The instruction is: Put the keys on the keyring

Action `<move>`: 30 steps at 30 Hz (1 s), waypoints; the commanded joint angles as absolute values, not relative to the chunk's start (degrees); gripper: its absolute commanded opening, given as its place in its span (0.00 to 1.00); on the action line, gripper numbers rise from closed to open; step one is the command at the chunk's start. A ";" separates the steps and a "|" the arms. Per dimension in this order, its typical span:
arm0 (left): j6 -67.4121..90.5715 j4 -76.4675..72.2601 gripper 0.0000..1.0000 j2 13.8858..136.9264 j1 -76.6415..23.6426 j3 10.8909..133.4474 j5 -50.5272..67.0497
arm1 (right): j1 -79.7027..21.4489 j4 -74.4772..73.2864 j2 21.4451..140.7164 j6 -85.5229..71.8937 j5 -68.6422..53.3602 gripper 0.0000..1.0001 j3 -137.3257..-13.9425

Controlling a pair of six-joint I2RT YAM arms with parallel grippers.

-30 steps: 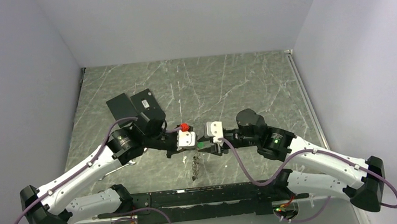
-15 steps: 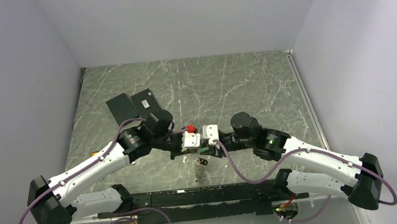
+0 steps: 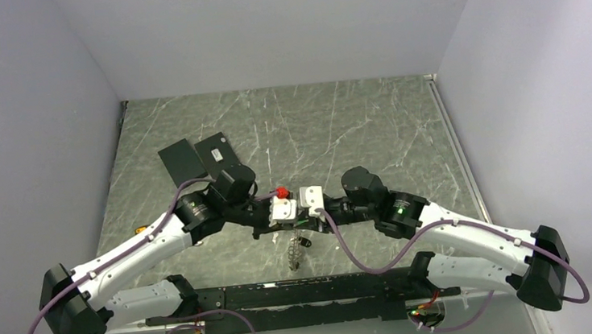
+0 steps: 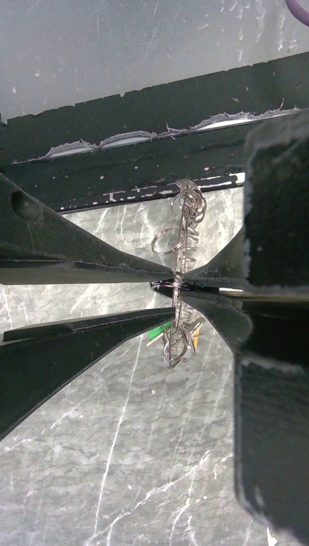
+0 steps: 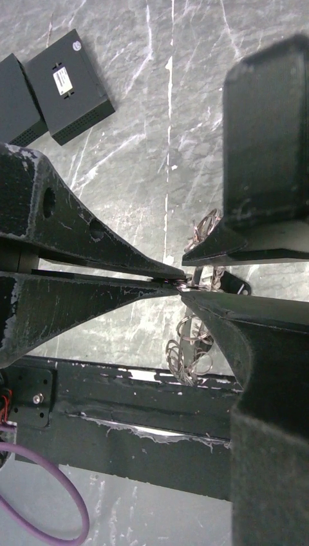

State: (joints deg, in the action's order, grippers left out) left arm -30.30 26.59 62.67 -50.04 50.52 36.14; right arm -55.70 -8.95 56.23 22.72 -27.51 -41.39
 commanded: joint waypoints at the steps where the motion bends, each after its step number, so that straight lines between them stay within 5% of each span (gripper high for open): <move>1: -29.67 20.95 0.00 60.68 -50.73 50.65 38.72 | -56.14 -7.66 57.39 22.17 -27.26 0.24 -40.30; 10: -27.95 18.91 0.00 59.47 -50.75 49.86 39.97 | -56.56 -7.09 57.38 21.43 -26.80 0.21 -39.36; 16: -26.94 17.94 0.00 59.22 -50.76 49.35 40.84 | -56.60 -4.33 56.18 19.53 -26.35 0.14 -37.52; 20: -27.18 18.15 0.00 59.71 -50.77 49.62 41.76 | -56.60 -2.09 54.89 18.95 -25.97 0.00 -36.80; 26: -26.34 16.72 0.00 59.06 -50.73 49.25 41.13 | -56.60 2.33 52.90 17.44 -24.36 0.00 -34.72; 30: -26.18 17.24 0.23 57.48 -50.77 48.68 39.34 | -56.52 6.46 49.18 17.20 -21.83 0.00 -32.62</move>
